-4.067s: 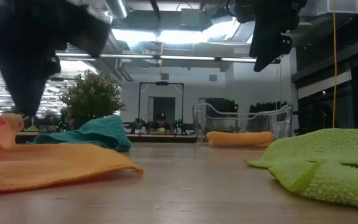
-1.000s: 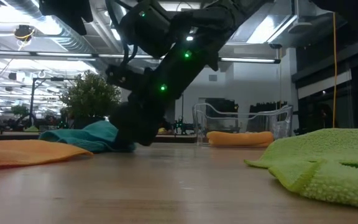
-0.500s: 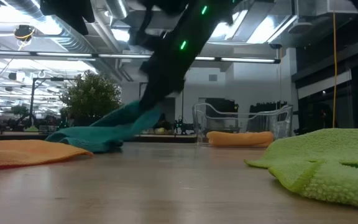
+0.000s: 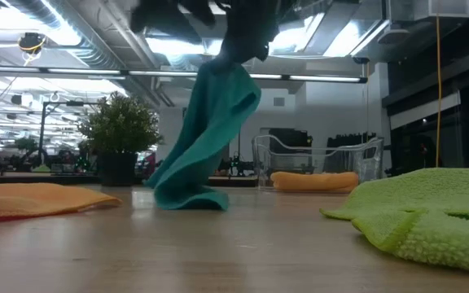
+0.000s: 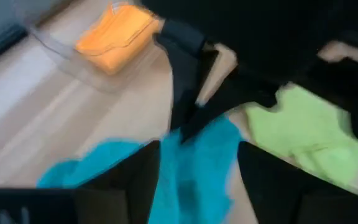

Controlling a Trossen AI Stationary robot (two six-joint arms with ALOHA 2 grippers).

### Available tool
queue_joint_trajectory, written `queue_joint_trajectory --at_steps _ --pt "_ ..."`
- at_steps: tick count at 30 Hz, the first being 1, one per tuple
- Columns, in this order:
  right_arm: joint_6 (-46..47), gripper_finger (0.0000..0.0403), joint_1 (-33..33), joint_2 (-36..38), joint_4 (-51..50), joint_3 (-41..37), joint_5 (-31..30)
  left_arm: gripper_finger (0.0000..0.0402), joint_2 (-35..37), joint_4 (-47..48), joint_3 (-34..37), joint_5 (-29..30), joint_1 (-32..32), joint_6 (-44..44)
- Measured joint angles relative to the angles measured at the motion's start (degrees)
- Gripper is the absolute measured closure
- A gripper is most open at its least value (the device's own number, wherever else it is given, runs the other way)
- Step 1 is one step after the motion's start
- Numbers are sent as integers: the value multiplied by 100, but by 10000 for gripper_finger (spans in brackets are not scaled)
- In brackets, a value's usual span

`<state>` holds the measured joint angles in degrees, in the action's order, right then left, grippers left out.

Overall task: Fold microfiber towels
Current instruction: Fold the blue microfiber cloth

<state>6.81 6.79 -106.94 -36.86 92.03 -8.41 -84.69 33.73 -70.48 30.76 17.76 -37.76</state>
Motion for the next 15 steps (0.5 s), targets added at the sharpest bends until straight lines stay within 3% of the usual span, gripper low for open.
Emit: queue_joint_trajectory --at_steps 6,10,15 --pt "651 399 3 209 -387 -13 49 194 -510 -26 1 143 -76 -6" --pt "807 399 12 422 -466 -4 -214 194 -558 45 1 559 -83 -5" --pt "963 399 22 637 -468 -4 39 194 -568 99 1 1065 -104 -107"
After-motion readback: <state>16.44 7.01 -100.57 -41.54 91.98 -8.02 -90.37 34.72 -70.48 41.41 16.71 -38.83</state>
